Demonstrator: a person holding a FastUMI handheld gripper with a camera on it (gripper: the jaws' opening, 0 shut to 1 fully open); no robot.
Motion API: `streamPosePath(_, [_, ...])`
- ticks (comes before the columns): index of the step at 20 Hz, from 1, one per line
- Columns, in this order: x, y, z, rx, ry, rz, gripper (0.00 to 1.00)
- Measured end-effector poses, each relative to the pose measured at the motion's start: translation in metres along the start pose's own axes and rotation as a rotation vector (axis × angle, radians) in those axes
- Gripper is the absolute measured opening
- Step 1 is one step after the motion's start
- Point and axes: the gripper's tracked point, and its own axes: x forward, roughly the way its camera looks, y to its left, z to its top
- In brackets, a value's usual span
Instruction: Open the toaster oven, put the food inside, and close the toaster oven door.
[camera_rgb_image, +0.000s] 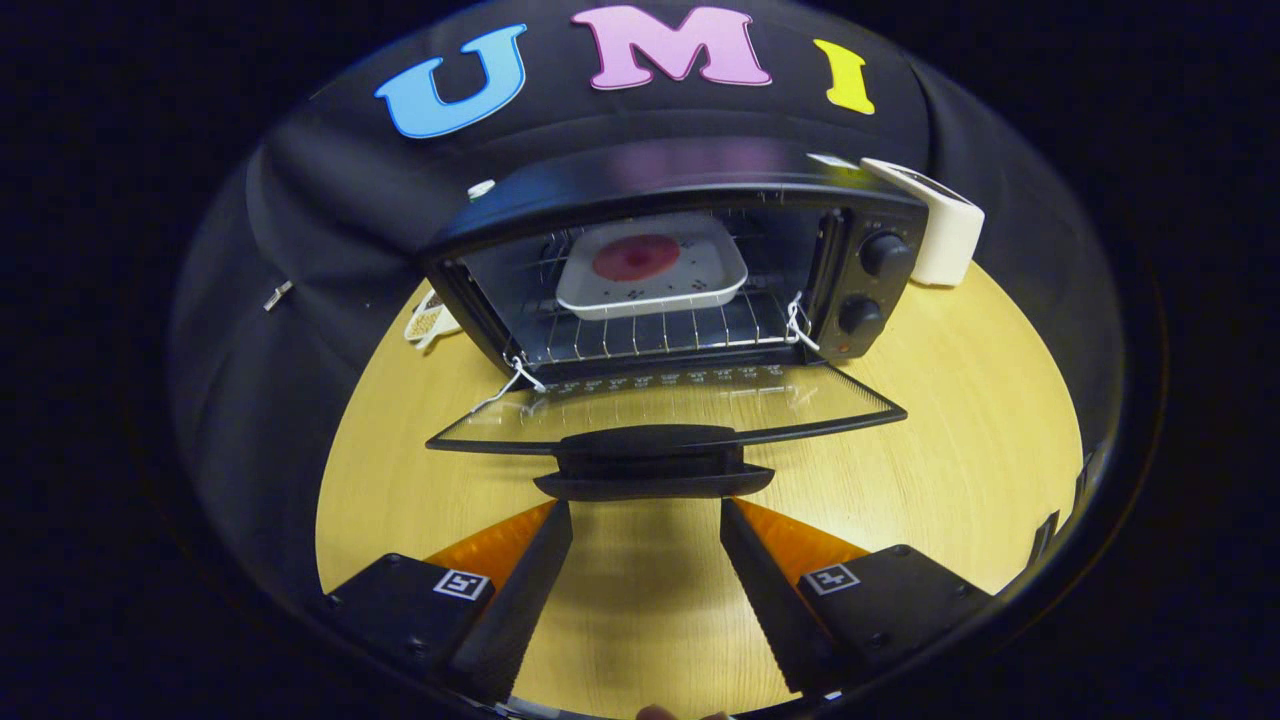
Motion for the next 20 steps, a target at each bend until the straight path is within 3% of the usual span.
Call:
streamPosePath(10, [-0.032, 0.005, 0.092, -0.109, -0.252, 0.014, 0.98])
streamPosePath(20, [-0.103, -0.015, 0.134, -0.112, -0.396, 0.085, 0.98])
